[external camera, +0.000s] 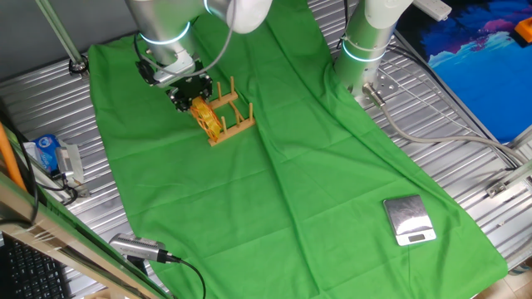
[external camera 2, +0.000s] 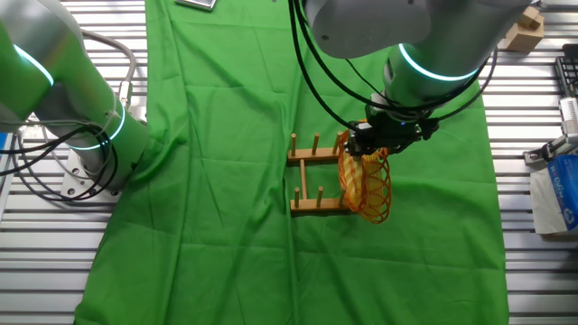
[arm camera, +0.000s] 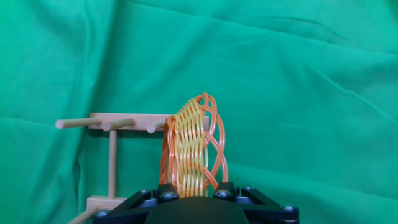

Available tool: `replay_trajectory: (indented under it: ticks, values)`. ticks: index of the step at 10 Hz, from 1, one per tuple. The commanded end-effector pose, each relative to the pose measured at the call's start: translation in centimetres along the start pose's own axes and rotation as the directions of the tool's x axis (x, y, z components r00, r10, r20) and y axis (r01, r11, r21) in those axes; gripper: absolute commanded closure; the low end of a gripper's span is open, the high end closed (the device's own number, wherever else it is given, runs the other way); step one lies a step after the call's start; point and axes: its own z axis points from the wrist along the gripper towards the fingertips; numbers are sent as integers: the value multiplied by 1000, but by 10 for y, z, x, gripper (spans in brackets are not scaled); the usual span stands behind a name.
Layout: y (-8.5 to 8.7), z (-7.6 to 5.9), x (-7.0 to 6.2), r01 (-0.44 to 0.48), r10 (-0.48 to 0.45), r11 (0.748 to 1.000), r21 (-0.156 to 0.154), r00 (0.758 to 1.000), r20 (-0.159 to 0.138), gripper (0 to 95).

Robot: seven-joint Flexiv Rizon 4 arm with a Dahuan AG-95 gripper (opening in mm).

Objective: Take the dish off the dish rack

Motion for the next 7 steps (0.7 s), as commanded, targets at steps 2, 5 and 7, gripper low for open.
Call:
replay_trajectory:
  ticks: [2, 5, 7]
  values:
    - [0, -1, -1, -16, 17, 1000, -16, 1000, 11, 570]
    - [1, -6, -4, -24, 24, 999, -25, 1000, 10, 570]
    - [2, -10, -5, -26, 26, 999, -27, 1000, 10, 570]
